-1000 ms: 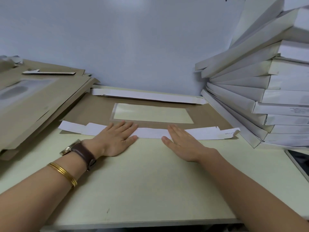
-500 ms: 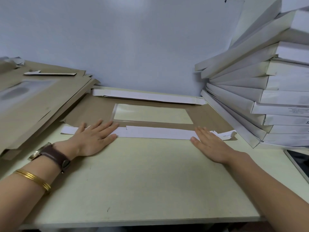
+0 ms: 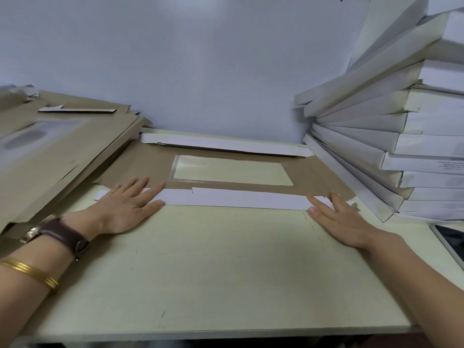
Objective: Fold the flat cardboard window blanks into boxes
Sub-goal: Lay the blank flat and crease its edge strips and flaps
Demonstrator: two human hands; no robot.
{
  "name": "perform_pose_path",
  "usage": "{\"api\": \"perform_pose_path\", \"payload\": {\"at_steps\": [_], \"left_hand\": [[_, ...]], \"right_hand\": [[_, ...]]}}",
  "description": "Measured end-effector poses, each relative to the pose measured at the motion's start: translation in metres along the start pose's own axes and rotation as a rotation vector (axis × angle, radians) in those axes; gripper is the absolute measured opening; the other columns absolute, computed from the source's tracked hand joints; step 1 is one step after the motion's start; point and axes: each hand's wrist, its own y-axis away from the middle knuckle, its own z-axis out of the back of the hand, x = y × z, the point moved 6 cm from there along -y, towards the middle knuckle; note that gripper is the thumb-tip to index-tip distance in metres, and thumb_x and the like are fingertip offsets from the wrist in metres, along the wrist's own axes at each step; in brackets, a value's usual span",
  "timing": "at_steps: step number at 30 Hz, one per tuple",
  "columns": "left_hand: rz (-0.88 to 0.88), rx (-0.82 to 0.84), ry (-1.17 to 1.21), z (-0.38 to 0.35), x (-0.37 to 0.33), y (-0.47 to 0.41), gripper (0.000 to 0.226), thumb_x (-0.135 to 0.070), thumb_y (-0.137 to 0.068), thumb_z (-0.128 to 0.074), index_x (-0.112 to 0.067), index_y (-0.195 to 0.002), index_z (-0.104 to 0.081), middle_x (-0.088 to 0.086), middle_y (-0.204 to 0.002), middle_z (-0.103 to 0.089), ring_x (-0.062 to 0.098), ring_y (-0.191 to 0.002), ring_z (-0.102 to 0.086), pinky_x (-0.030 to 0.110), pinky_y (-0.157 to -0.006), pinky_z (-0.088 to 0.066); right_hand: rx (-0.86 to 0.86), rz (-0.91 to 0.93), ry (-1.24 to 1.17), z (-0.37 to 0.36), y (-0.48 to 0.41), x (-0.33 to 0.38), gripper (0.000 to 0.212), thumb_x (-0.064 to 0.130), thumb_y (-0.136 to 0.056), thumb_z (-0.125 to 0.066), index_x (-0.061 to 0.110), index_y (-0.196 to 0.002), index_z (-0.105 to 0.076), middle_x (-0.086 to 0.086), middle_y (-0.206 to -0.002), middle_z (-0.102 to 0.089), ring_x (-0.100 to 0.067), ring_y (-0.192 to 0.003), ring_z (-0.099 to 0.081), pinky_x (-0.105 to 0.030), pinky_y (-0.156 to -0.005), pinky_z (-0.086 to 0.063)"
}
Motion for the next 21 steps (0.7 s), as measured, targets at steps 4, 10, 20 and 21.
{"api": "perform_pose_path", "payload": {"at_steps": [4, 10, 20, 21], "left_hand": [[0.039, -0.016, 0.002, 0.003, 0.002, 0.001, 0.069, -0.066, -0.091, -0.012, -0.038, -0.151, 0.009, 0.006, -0.162, 0.009, 0.02, -0.148, 0.014, 0.037, -0.12, 0.003], [0.066, -0.024, -0.017, 0.004, 0.004, 0.003, 0.074, -0.065, -0.092, -0.014, -0.03, -0.153, 0.008, 0.009, -0.161, 0.008, 0.021, -0.148, 0.013, 0.034, -0.12, 0.003], [0.064, -0.016, 0.001, 0.004, 0.003, 0.004, 0.074, -0.066, -0.092, -0.015, -0.03, -0.153, 0.007, 0.009, -0.162, 0.008, 0.021, -0.148, 0.014, 0.035, -0.12, 0.003], [0.063, -0.014, 0.014, 0.005, 0.003, 0.004, 0.074, -0.066, -0.092, -0.016, -0.03, -0.153, 0.007, 0.009, -0.161, 0.007, 0.021, -0.148, 0.013, 0.035, -0.12, 0.003]], "right_hand": [[-0.004, -0.028, 0.007, 0.002, 0.002, -0.009, 0.081, 0.085, -0.07, -0.008, 0.059, -0.146, -0.004, -0.001, -0.161, 0.002, -0.017, -0.149, 0.008, -0.043, -0.12, -0.005], [-0.091, -0.039, 0.124, 0.004, 0.001, -0.011, 0.096, 0.075, -0.082, -0.011, 0.011, -0.153, -0.01, -0.004, -0.163, -0.002, -0.014, -0.149, 0.002, -0.039, -0.12, -0.007], [-0.052, -0.099, 0.146, 0.007, 0.005, -0.023, 0.094, 0.075, -0.085, -0.012, 0.01, -0.154, -0.008, -0.003, -0.16, -0.01, -0.015, -0.148, -0.007, -0.038, -0.119, -0.017], [-0.042, -0.107, 0.14, 0.007, 0.006, -0.026, 0.095, 0.075, -0.085, -0.012, 0.01, -0.154, -0.006, -0.002, -0.161, -0.008, -0.014, -0.148, -0.005, -0.038, -0.119, -0.016]]}}
